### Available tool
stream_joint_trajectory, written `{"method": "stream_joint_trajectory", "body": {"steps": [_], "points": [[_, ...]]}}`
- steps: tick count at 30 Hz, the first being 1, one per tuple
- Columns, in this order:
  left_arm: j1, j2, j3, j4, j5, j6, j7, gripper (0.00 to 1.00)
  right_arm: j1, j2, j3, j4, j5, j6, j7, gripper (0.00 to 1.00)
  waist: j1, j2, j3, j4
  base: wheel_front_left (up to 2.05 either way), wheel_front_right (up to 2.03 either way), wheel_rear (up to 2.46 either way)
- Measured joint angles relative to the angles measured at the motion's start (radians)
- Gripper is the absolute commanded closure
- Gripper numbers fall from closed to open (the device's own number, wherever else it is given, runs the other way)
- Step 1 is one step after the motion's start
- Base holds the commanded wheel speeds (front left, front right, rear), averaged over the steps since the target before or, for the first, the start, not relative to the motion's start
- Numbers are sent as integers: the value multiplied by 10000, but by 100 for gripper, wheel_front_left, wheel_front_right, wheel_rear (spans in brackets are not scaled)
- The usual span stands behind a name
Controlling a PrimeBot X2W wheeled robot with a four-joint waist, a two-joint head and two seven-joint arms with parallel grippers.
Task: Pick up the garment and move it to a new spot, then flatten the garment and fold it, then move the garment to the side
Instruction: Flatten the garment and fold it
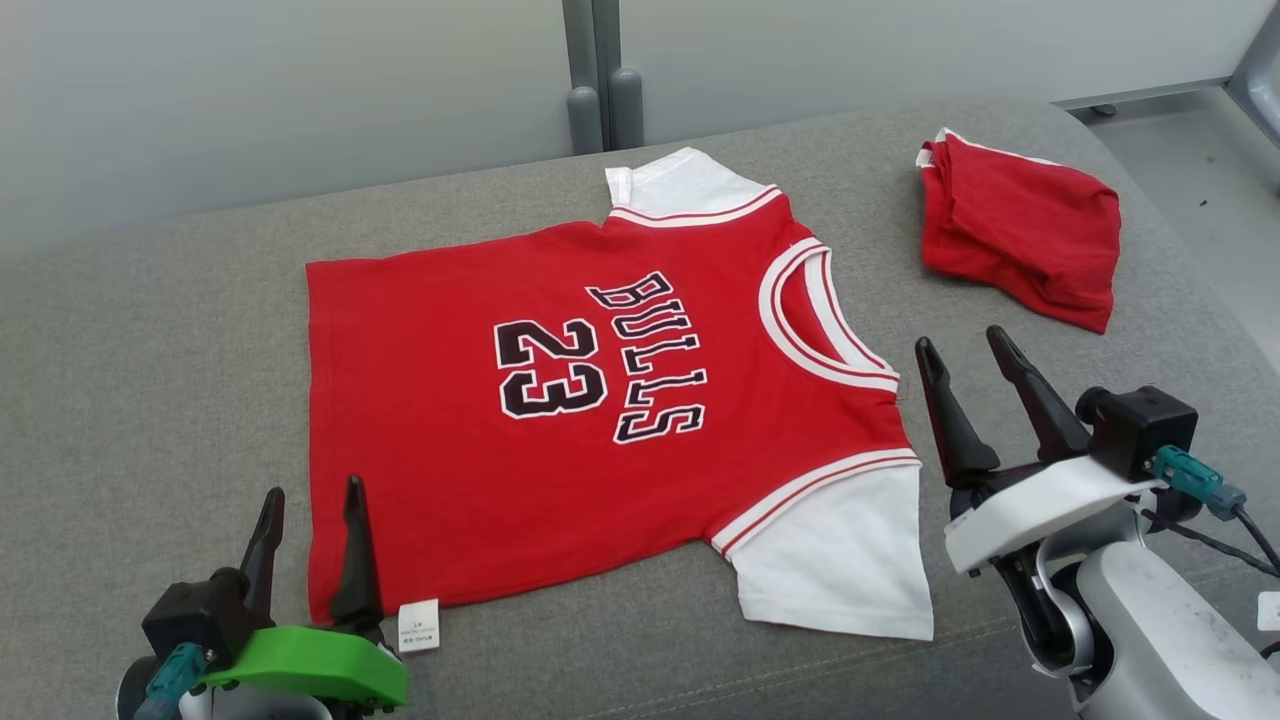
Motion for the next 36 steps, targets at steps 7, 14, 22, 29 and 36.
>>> {"method": "stream_joint_trajectory", "body": {"steps": [7, 14, 22, 29, 36], "points": [[10, -61, 2, -75, 59, 38, 0, 0, 100, 211, 0, 71, -8, -40, 0, 0, 0, 0, -6, 17, 0, 0, 0], [129, -79, 15, -127, 59, 61, 0, 0, 131, 249, -142, 88, -79, -40, 0, 0, 0, 0, 37, 47, 0, 0, 0], [271, -86, 29, 46, 58, 82, 0, 0, 292, 268, -242, 224, -94, -40, 0, 0, 0, 0, 95, 60, 0, 0, 0], [797, -90, 46, 656, -155, 82, 447, 0, 879, 253, -130, 648, -71, 21, -2, 0, 0, 0, 205, 78, 0, 0, 0], [1056, -127, 483, 1432, -1634, 75, 940, 0, 973, 234, -82, 903, 8, 228, -2, 0, 0, 0, 537, 26, 0, 0, 0]]}}
